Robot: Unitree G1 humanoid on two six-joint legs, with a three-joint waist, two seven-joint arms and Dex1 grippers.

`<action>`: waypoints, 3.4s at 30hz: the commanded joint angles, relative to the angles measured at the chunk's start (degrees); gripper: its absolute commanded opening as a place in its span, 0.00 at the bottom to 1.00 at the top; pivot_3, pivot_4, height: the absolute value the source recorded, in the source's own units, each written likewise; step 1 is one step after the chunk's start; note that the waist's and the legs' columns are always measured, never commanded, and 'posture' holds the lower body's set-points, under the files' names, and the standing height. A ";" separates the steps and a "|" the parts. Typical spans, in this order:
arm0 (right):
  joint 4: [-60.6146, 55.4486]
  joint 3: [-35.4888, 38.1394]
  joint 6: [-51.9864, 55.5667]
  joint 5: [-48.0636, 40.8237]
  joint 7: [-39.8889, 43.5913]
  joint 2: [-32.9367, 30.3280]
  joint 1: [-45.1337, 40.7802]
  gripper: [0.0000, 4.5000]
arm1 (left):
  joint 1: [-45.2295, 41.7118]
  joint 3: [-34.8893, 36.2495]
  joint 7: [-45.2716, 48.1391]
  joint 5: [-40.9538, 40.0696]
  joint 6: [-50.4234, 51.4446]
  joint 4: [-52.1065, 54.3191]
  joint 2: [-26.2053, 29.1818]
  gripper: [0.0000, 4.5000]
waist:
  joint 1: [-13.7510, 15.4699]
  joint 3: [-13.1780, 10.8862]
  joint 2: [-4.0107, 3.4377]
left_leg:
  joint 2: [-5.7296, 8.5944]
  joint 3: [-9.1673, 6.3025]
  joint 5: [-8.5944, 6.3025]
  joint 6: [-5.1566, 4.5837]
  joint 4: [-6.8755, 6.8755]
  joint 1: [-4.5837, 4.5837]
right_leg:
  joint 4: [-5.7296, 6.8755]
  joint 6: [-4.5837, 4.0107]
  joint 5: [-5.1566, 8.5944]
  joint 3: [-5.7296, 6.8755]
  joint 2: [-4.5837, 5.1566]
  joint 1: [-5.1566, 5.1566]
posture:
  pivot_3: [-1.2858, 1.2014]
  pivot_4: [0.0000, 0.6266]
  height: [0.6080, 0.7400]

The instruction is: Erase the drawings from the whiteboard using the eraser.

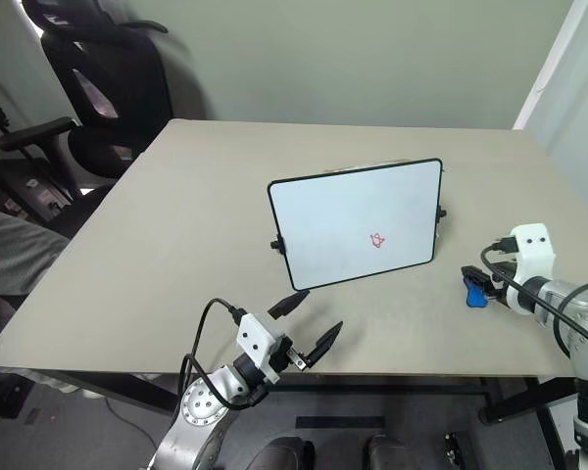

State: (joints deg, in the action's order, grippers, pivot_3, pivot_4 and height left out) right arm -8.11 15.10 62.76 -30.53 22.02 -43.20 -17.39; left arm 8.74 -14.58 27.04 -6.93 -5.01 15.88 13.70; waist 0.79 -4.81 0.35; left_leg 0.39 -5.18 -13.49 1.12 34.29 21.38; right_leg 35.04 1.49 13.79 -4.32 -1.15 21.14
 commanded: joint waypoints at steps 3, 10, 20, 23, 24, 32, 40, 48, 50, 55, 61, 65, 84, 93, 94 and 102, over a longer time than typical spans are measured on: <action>7.91 -4.30 2.78 3.09 1.16 -1.34 -4.26 0.79 | 0.30 -0.37 -0.91 0.60 -0.82 2.82 -0.62 1.00 | 0.18 0.04 -0.07 | 0.00 0.01 -0.04 -0.17 -0.01 -0.01 | -0.01 0.03 -0.02 -0.07 -0.01 -0.01 | 0.52 0.24 0.99; 11.86 -6.09 1.72 5.44 2.99 -1.97 -5.96 0.79 | 1.18 -0.75 -1.49 0.82 -0.91 3.61 -0.76 1.00 | 0.18 0.06 -0.10 | 0.00 0.05 -0.11 -0.37 -0.03 -0.05 | -0.02 0.09 -0.04 -0.17 -0.06 -0.03 | 0.52 0.24 0.99; 10.49 -6.19 2.22 6.41 4.23 -1.56 -5.55 0.37 | 1.18 -0.26 -1.64 1.18 -1.18 3.96 -0.88 1.00 | 0.14 0.05 -0.09 | 0.00 0.07 -0.28 -0.09 -0.03 -0.26 | 0.00 -0.03 0.03 -0.24 -0.10 -0.16 | 0.52 0.24 0.99; 9.29 -5.48 2.62 6.16 4.50 -1.91 -4.93 0.37 | 0.79 0.09 -1.66 1.08 -1.06 4.08 -0.93 1.00 | 0.15 0.05 -0.09 | 0.00 0.08 -0.29 -0.07 -0.02 -0.29 | -0.02 -0.03 0.03 -0.26 -0.10 -0.14 | 0.52 0.24 0.99; 9.13 -5.26 2.63 6.17 4.49 -1.95 -4.74 0.37 | 0.70 0.18 -1.65 1.03 -1.01 4.10 -0.93 1.00 | 0.15 0.05 -0.09 | 0.00 0.08 -0.29 -0.07 -0.03 -0.29 | -0.02 -0.03 0.03 -0.26 -0.10 -0.15 | 0.52 0.24 0.99; 6.63 -4.21 3.18 5.84 3.86 -0.92 -4.82 0.37 | -0.45 1.20 -1.30 -0.04 -0.81 4.06 -0.84 1.00 | 0.14 0.05 -0.08 | 0.00 0.12 -0.31 -0.14 -0.03 -0.28 | -0.03 -0.06 0.06 -0.32 -0.12 -0.16 | 0.52 0.24 0.99; 5.16 -3.47 3.06 6.14 3.10 0.08 -4.28 0.25 | -0.39 1.62 -0.78 -0.80 -0.59 4.91 0.21 1.00 | 0.13 0.05 -0.09 | -0.01 0.12 -0.31 -0.15 -0.03 -0.30 | -0.02 -0.06 0.06 -0.34 -0.14 -0.15 | 0.52 0.24 0.99; -1.26 -1.62 2.80 5.54 3.58 -0.81 -3.48 0.25 | 0.10 1.84 -1.23 -1.02 -0.37 5.78 0.41 1.00 | 0.13 0.04 -0.09 | -0.01 0.12 -0.34 -0.14 -0.03 -0.29 | -0.05 -0.06 0.07 -0.34 -0.14 -0.14 | 0.52 0.24 0.99; -4.51 -1.52 2.55 4.78 3.74 -0.16 -3.69 0.25 | 0.24 2.11 -1.39 -1.11 -0.69 6.26 0.44 1.00 | 0.11 0.04 -0.10 | -0.01 0.12 -0.34 -0.13 -0.04 -0.28 | -0.04 -0.06 0.07 -0.34 -0.14 -0.13 | 0.52 0.24 0.99; -11.17 -2.91 0.47 4.14 3.65 1.88 -4.13 0.25 | 0.32 2.76 -1.57 -1.42 -0.09 7.75 0.67 1.00 | 0.01 0.02 -0.07 | -0.02 0.11 -0.34 -0.14 -0.04 -0.30 | -0.05 -0.06 0.08 -0.35 -0.19 -0.14 | 0.52 0.24 0.99; -13.25 -3.41 -1.90 4.08 3.45 5.26 -4.90 0.25 | 0.28 5.91 -1.81 -2.48 0.03 11.32 1.53 1.00 | 0.00 0.01 -0.05 | -0.04 0.10 -0.28 -0.23 -0.03 -0.34 | -0.04 -0.06 0.08 -0.38 -0.22 -0.03 | 0.52 0.24 0.99; -13.86 -3.83 -2.38 4.35 3.53 5.92 -4.82 0.25 | 0.30 6.84 -1.37 -3.48 1.32 12.30 2.25 1.00 | 0.01 0.03 -0.08 | -0.04 0.11 -0.25 -0.29 -0.03 -0.34 | -0.06 -0.06 0.07 -0.41 -0.23 -0.02 | 0.52 0.24 0.99; -7.46 -10.89 -2.29 6.20 2.20 12.79 -9.92 0.25 | -1.81 4.07 -0.57 -1.88 0.51 5.38 0.75 1.00 | -0.08 0.08 -0.13 | -0.05 0.08 -0.33 -0.17 -0.05 -0.36 | -0.02 -0.06 0.03 -0.43 -0.24 -0.01 | 0.52 0.24 0.99; -1.34 -17.71 -4.11 8.54 2.53 18.07 -17.60 0.25 | -2.35 3.82 -0.45 -1.85 -0.12 3.95 0.60 1.00 | -0.08 0.15 -0.22 | -0.07 0.06 -0.23 -0.34 -0.05 -0.36 | -0.04 -0.11 -0.10 -0.42 -0.24 0.13 | 0.52 0.24 0.99; -0.60 -18.14 -4.46 8.97 2.42 18.47 -18.31 0.25 | -2.35 3.88 -0.50 -1.85 -0.23 3.87 0.56 1.00 | -0.08 0.16 -0.22 | -0.07 0.06 -0.23 -0.34 -0.05 -0.36 | -0.04 -0.13 -0.11 -0.42 -0.24 0.13 | 0.52 0.24 0.99; 2.81 -21.41 -4.61 12.25 1.39 20.52 -19.24 0.25 | -1.14 3.99 -1.28 -1.68 -0.56 5.34 0.32 1.00 | -0.19 0.15 -0.21 | -0.06 0.05 -0.51 0.13 -0.07 -0.36 | -0.06 -0.54 -0.36 -0.42 -0.25 0.23 | 0.52 0.24 0.99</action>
State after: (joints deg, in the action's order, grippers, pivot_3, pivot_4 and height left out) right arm -5.04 -5.86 58.90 -19.37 23.93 -22.69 -36.53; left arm 7.40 -10.41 25.96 -8.82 -4.41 19.01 14.36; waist 0.60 -4.65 0.13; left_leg 0.33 -5.13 -14.05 1.33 34.22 21.02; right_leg 34.99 0.94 13.41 -4.74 -1.40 21.39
